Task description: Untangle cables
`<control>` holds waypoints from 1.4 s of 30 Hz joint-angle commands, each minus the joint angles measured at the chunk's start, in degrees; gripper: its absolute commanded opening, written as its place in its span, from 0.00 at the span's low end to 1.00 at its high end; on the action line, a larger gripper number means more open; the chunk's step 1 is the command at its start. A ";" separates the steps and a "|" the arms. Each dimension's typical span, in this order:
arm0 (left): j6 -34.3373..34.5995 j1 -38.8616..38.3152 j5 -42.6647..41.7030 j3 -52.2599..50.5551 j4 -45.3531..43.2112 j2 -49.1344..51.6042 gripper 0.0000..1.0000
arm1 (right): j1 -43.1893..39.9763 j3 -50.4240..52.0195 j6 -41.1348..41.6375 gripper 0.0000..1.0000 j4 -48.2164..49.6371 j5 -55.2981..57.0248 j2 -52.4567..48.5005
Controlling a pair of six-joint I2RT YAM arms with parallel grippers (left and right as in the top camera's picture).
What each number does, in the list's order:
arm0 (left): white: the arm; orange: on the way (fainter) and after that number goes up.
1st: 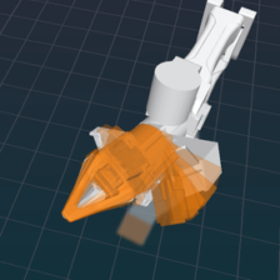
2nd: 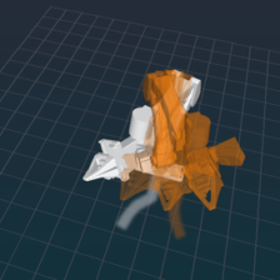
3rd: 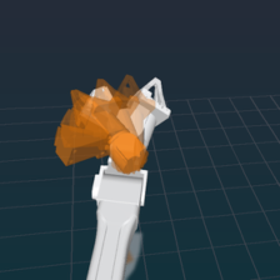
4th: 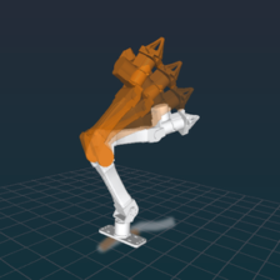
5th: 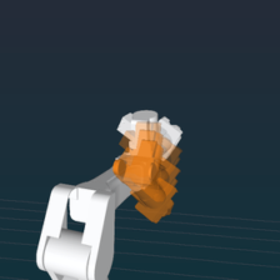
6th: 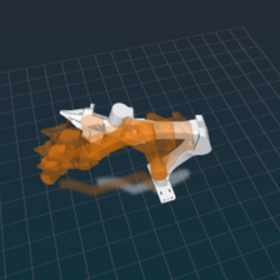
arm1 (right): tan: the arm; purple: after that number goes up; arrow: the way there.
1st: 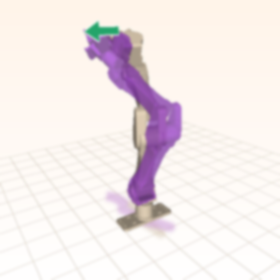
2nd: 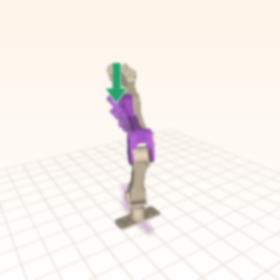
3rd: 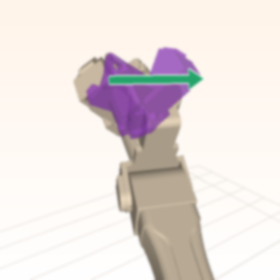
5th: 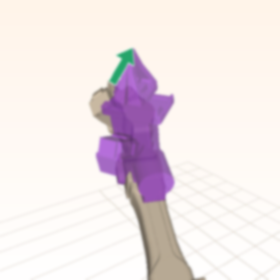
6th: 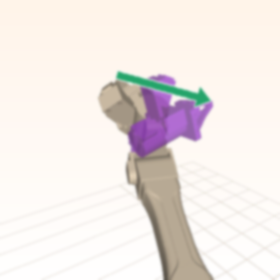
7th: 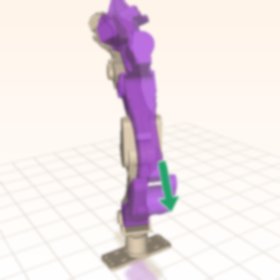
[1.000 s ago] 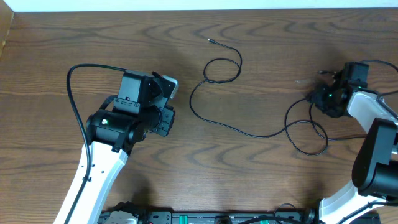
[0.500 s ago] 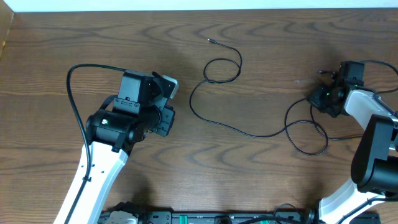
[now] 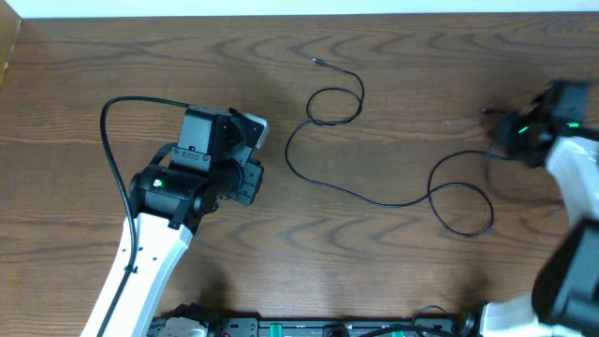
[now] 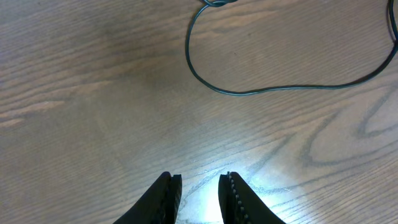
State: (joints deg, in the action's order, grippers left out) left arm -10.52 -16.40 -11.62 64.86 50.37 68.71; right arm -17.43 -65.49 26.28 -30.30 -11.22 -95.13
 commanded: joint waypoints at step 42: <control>1.42 -0.02 0.70 -0.68 0.59 0.15 0.27 | -41.03 -6.27 3.76 0.05 8.81 38.29 -11.76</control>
State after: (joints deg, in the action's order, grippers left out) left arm -10.28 -16.40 -11.62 64.79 50.83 68.71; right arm -58.28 -71.92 29.19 -21.30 28.36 -104.79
